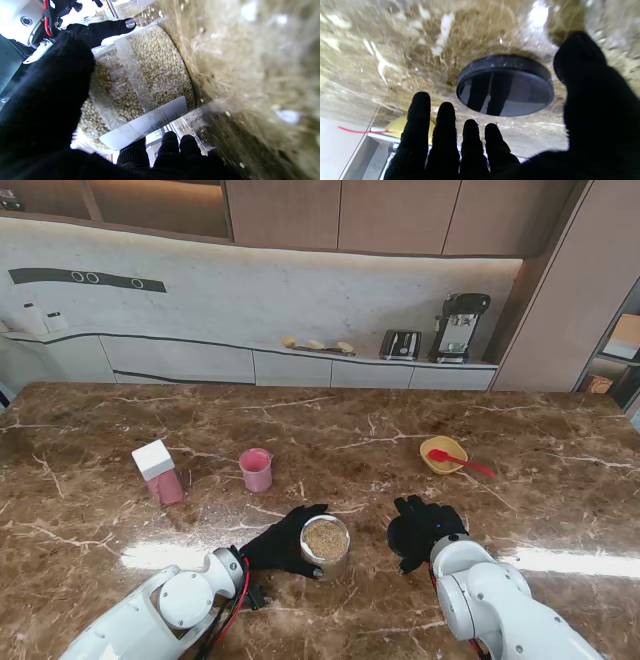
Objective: Measure grain into the airtight container
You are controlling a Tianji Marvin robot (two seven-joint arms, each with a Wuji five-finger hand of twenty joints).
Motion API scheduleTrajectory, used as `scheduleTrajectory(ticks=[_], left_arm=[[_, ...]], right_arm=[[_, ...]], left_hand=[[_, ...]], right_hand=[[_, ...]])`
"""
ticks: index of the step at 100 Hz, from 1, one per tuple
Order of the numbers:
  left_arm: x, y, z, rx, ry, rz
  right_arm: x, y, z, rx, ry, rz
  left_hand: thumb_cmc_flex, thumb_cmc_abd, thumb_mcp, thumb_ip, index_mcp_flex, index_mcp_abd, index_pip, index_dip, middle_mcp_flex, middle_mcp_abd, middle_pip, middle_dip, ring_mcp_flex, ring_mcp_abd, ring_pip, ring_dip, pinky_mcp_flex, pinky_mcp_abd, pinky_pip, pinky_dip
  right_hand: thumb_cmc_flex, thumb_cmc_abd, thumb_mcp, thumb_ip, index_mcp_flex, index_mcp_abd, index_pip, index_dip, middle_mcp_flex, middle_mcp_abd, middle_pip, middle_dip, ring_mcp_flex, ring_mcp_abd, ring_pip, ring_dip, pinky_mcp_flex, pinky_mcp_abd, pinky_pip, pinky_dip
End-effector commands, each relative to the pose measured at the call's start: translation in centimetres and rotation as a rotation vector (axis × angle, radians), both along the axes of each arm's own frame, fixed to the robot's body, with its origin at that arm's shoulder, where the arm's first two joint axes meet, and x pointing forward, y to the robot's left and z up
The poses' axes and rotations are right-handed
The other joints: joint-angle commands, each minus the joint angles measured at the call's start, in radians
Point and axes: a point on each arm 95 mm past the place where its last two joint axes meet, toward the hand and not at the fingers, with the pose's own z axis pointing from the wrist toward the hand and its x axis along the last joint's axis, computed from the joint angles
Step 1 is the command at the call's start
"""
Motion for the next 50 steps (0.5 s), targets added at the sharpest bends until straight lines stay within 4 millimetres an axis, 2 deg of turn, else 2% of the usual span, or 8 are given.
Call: scheduleTrajectory(ticks=[1, 3, 8, 13, 30, 50], left_arm=[[-1.9, 1.3, -3.4, 0.065, 0.089, 0.012], [-1.9, 1.3, -3.4, 0.065, 0.089, 0.013], [-1.9, 1.3, -3.4, 0.066, 0.088, 0.014], [-1.9, 1.3, -3.4, 0.068, 0.087, 0.014], [-1.9, 1.2, -3.5, 0.066, 0.089, 0.013], [-1.9, 1.2, -3.6, 0.066, 0.088, 0.013]], right_arm=[[-0.5, -0.3, -1.6, -0.014, 0.048, -0.016], [-0.5, -0.3, -1.6, -0.013, 0.051, -0.017], [-0.5, -0.2, -1.7, -0.012, 0.058, -0.018], [-0.5, -0.1, -1.9, -0.011, 0.065, -0.020], [-0.6, 0.0, -2.3, -0.021, 0.108, -0.034], [-0.8, 0.0, -3.1, -0.015, 0.091, -0.039]], left_hand=[[0.019, 0.088, -0.012, 0.051, -0.005, -0.027, 0.035, 0.002, -0.031, -0.002, -0.010, 0.015, -0.046, 0.176, -0.016, 0.016, 0.097, 0.394, 0.108, 0.012], [0.020, 0.089, -0.013, 0.051, -0.006, -0.026, 0.035, 0.002, -0.031, -0.002, -0.010, 0.015, -0.046, 0.176, -0.017, 0.016, 0.097, 0.394, 0.108, 0.013], [0.022, 0.093, -0.014, 0.052, -0.007, -0.027, 0.034, 0.002, -0.030, -0.003, -0.010, 0.015, -0.046, 0.176, -0.018, 0.015, 0.097, 0.394, 0.108, 0.015], [0.023, 0.095, -0.015, 0.053, -0.008, -0.028, 0.033, 0.002, -0.031, -0.002, -0.011, 0.014, -0.045, 0.175, -0.019, 0.015, 0.097, 0.394, 0.109, 0.017], [0.024, 0.100, -0.020, 0.055, -0.010, -0.028, 0.029, 0.000, -0.030, -0.003, -0.011, 0.014, -0.045, 0.175, -0.019, 0.016, 0.096, 0.395, 0.109, 0.022], [0.025, 0.107, -0.021, 0.058, -0.009, -0.029, 0.028, 0.000, -0.030, -0.003, -0.011, 0.014, -0.045, 0.176, -0.018, 0.018, 0.096, 0.397, 0.107, 0.026]], right_hand=[[0.084, -0.001, 0.107, 0.022, -0.040, -0.013, 0.047, 0.125, -0.007, 0.005, 0.073, 0.042, 0.032, -0.013, 0.065, 0.048, 0.051, 0.005, 0.063, 0.003], [0.083, -0.021, 0.161, 0.020, -0.044, -0.019, 0.063, 0.159, -0.003, 0.001, 0.093, 0.050, 0.046, -0.015, 0.085, 0.061, 0.066, 0.003, 0.079, 0.003], [0.044, -0.094, 0.362, -0.008, -0.061, -0.032, 0.116, 0.261, 0.008, -0.008, 0.150, 0.076, 0.074, -0.025, 0.144, 0.101, 0.104, -0.008, 0.121, -0.002], [0.047, -0.111, 0.444, -0.020, -0.073, -0.042, 0.166, 0.340, 0.014, -0.016, 0.203, 0.105, 0.091, -0.034, 0.206, 0.139, 0.138, -0.021, 0.154, -0.006], [0.082, -0.076, 0.485, -0.014, -0.072, -0.059, 0.241, 0.426, 0.018, -0.031, 0.298, 0.157, 0.106, -0.045, 0.285, 0.180, 0.190, -0.058, 0.197, -0.029], [0.100, -0.079, 0.519, -0.009, -0.002, -0.073, 0.285, 0.449, 0.082, -0.044, 0.351, 0.182, 0.166, -0.051, 0.336, 0.196, 0.234, -0.086, 0.216, -0.048]])
